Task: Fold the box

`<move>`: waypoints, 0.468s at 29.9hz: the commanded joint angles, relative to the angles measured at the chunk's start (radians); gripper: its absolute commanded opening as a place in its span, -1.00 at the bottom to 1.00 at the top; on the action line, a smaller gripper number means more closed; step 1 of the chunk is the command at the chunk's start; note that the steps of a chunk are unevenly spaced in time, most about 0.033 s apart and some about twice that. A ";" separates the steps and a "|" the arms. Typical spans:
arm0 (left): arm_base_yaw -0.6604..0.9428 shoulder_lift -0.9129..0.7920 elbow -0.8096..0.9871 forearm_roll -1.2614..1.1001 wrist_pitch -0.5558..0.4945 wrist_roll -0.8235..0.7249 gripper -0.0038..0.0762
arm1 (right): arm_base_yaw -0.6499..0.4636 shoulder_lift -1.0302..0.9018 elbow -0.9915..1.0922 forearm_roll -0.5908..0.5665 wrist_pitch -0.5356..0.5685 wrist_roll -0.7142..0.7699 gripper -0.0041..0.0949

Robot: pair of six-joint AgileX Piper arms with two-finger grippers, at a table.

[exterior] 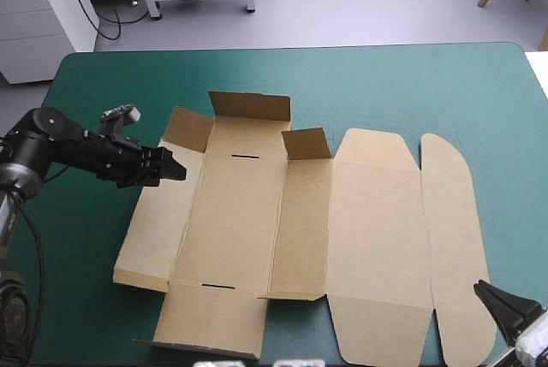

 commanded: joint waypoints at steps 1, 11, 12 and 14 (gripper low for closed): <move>-0.005 -0.033 -0.107 -0.086 0.075 -0.015 0.39 | -0.004 0.019 -0.019 -0.016 -0.067 -0.010 -0.96; -0.005 -0.033 -0.427 -0.007 0.077 -0.160 0.39 | -0.004 0.019 -0.019 -0.016 -0.053 -0.010 -0.96; -0.005 -0.035 -0.442 0.016 0.077 -0.182 0.39 | -0.004 0.019 -0.019 -0.016 -0.052 -0.010 -0.96; -0.005 -0.047 -0.445 0.060 0.077 -0.189 0.39 | -0.004 0.019 -0.019 -0.016 -0.048 -0.010 -0.96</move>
